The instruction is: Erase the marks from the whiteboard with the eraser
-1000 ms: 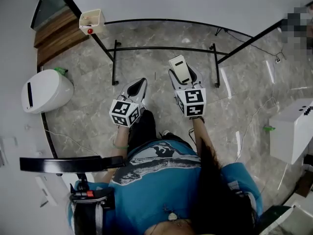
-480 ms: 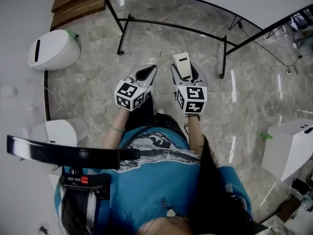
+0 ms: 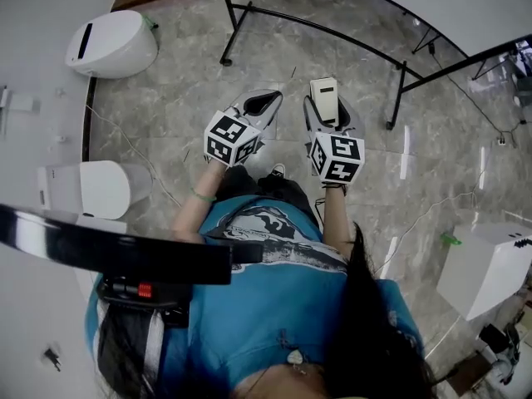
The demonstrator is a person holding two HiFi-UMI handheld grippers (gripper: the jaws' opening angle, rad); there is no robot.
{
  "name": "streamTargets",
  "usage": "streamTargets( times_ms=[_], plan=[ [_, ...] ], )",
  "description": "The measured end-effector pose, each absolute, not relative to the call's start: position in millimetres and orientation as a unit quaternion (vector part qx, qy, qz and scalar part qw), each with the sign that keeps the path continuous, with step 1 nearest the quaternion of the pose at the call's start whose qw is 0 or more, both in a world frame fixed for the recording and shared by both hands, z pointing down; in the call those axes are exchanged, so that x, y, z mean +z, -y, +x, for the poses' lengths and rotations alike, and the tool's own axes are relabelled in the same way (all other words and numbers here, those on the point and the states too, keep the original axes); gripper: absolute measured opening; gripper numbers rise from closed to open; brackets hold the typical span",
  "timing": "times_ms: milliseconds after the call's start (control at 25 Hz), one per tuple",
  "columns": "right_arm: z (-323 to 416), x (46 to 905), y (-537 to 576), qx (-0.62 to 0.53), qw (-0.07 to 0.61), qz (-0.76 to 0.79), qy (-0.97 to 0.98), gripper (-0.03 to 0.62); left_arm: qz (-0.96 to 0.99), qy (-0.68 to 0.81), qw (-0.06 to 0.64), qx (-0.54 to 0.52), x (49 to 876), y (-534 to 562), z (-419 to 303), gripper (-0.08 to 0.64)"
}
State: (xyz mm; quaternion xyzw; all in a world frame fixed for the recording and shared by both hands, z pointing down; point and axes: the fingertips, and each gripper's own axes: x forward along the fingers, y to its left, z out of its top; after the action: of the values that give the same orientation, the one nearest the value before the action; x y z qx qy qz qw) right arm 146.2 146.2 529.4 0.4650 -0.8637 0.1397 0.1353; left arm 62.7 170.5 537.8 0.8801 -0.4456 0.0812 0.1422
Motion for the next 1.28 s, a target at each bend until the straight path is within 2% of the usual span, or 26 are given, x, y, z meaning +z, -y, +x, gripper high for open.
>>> streamTargets(
  times_ms=[160,760,1280],
  plan=[
    [121.6,529.0,-166.3,0.137,0.140,0.453,0.870,0.264,0.878,0.450,0.143,0.081,539.5,-193.4,42.9,0.005],
    [-33.5,537.6,-243.2,0.137,0.169,0.423,0.880,0.264,0.868,0.465,0.159,0.064,546.0,-262.7,-103.9,0.004],
    [-71.3,537.2,-232.0,0.134,0.187,0.430,0.873,0.264,0.874,0.457,0.160,0.050,542.4,-244.9,-142.6,0.005]
  ],
)
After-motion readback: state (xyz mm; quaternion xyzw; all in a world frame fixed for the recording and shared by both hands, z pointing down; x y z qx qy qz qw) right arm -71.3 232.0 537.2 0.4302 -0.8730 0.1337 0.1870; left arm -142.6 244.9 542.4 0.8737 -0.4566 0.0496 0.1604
